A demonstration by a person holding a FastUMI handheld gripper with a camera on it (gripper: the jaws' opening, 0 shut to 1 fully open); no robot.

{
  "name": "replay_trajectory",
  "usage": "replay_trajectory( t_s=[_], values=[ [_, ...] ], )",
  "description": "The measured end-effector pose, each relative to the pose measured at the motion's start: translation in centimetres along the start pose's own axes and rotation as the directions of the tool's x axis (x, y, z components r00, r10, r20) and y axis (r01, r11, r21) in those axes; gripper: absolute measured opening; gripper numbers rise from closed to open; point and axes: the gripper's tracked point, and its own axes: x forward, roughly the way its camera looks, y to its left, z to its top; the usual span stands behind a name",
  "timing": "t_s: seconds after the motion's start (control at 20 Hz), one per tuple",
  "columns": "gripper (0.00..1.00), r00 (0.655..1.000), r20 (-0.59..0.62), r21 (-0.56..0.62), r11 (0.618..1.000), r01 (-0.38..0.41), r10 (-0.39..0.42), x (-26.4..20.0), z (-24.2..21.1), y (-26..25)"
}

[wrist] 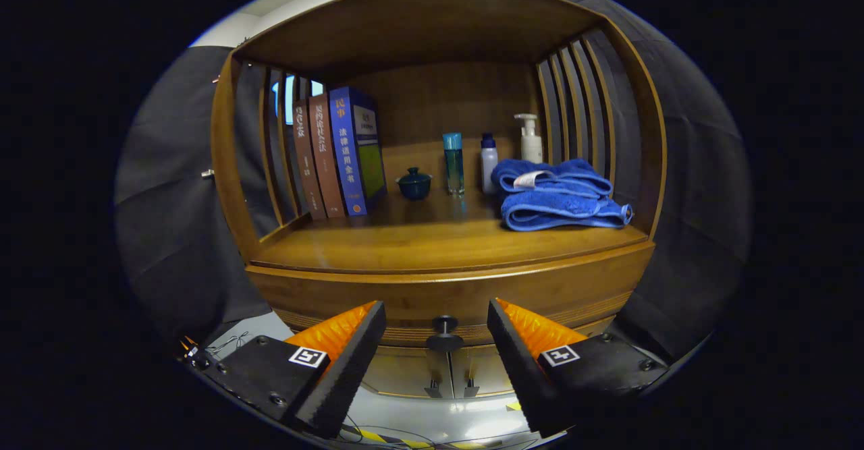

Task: Pull open the drawer, take out the items inside it, and place them on the countertop above the cabinet.

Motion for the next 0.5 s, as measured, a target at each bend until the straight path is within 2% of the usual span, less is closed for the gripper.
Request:
replay_trajectory(
  t_s=[0.3, 0.4, 0.5],
  values=[
    [0.98, 0.999, -0.045, 0.011, 1.0, 0.024, -0.024, 3.8, -3.8, -0.9],
    [0.94, 0.998, -0.056, 0.002, 0.999, 0.036, -0.036, 4.5, -4.7, -1.2],
    [0.85, 0.996, -0.083, -0.017, 0.999, 0.042, -0.043, 5.3, -5.6, -1.3]
  ],
)
